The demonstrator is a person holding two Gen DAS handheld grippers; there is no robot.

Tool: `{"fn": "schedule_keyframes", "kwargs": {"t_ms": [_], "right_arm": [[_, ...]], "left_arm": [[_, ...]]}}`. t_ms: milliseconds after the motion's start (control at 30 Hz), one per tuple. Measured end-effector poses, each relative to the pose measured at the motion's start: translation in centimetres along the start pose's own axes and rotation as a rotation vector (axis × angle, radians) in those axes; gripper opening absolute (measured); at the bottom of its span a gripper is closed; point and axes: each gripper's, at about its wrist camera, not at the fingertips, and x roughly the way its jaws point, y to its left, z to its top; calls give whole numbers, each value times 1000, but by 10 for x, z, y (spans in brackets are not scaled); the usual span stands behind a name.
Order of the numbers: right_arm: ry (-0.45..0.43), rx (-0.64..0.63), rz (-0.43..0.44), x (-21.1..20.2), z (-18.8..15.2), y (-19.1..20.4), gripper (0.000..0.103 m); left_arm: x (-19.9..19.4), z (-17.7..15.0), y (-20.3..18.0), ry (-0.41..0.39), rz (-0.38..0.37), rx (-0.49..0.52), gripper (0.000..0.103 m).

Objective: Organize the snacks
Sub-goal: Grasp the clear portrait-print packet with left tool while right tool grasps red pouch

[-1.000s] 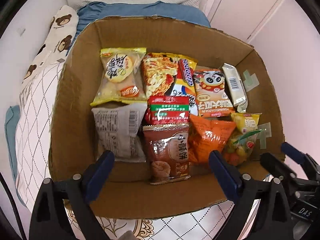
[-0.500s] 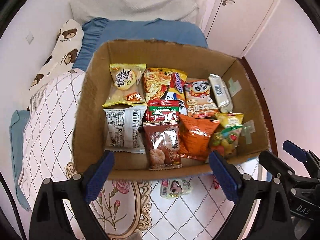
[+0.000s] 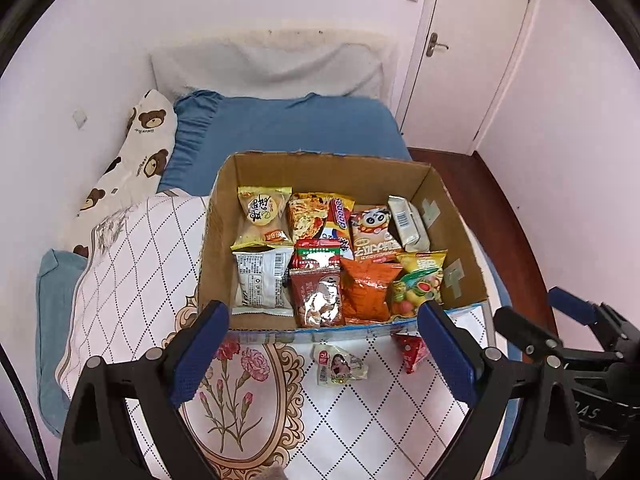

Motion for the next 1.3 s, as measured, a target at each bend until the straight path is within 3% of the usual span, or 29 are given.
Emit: {"fn": "schedule_keyframes", "kwargs": {"t_ms": [167, 267, 333, 367, 400, 767, 900, 1033, 1100, 1167, 1300], "right_arm": [[5, 10, 29, -2, -12, -4, 97], [25, 26, 91, 11, -26, -10, 97], [64, 23, 90, 29, -37, -15, 85], [85, 27, 93, 38, -42, -18, 71], [108, 30, 96, 48, -47, -20, 66], [232, 34, 106, 159, -73, -36, 66], [268, 50, 123, 190, -73, -36, 47], [268, 56, 123, 192, -73, -36, 43], [281, 66, 129, 191, -75, -40, 42], [295, 77, 136, 187, -79, -44, 42], [326, 88, 150, 174, -91, -51, 41]], "left_arm": [[-3, -8, -1, -6, 14, -5, 97], [11, -23, -1, 23, 38, -3, 97], [29, -38, -1, 62, 53, -4, 97], [39, -45, -1, 83, 57, -6, 97], [47, -50, -1, 106, 57, -8, 97], [160, -88, 3, 363, 26, -60, 97], [182, -88, 1, 401, 16, -70, 97], [202, -90, -1, 437, 0, -81, 95], [205, -92, -1, 434, -8, -90, 83], [204, -95, -4, 430, -20, -90, 59], [198, -105, -10, 423, -34, -79, 50]]}}
